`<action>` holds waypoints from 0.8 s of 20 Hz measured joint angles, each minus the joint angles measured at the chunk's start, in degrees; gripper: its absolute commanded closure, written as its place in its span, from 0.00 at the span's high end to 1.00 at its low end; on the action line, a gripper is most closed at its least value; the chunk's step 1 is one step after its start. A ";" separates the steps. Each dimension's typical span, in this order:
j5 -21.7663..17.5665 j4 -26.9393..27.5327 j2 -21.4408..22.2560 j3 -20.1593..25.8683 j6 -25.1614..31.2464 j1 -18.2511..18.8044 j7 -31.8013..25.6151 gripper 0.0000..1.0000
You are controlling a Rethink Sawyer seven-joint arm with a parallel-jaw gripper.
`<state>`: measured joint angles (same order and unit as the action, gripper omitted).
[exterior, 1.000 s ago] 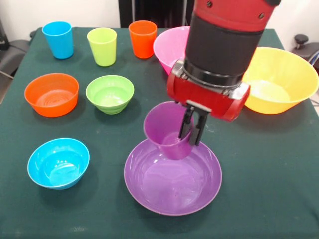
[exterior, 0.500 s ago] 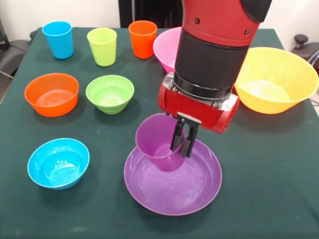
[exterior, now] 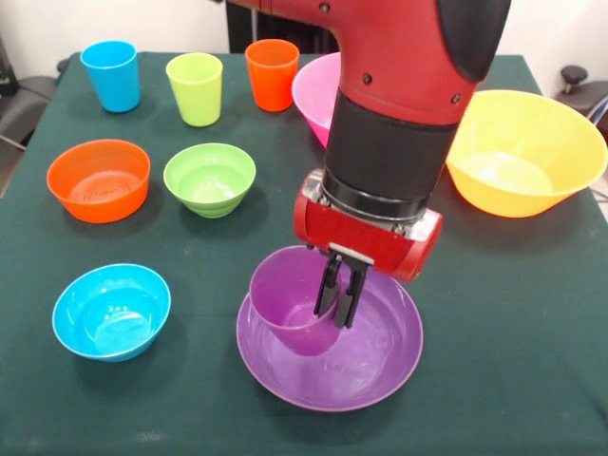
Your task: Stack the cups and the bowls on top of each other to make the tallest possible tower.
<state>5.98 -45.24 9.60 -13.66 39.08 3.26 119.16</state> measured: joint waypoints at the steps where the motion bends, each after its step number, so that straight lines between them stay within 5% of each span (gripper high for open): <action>1: -0.40 -0.19 -0.22 0.35 -0.35 0.10 0.00 0.00; 16: -3.72 -3.88 -0.95 1.55 -3.45 0.40 0.00 0.00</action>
<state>2.26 -49.12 8.66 -12.11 35.63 3.67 119.16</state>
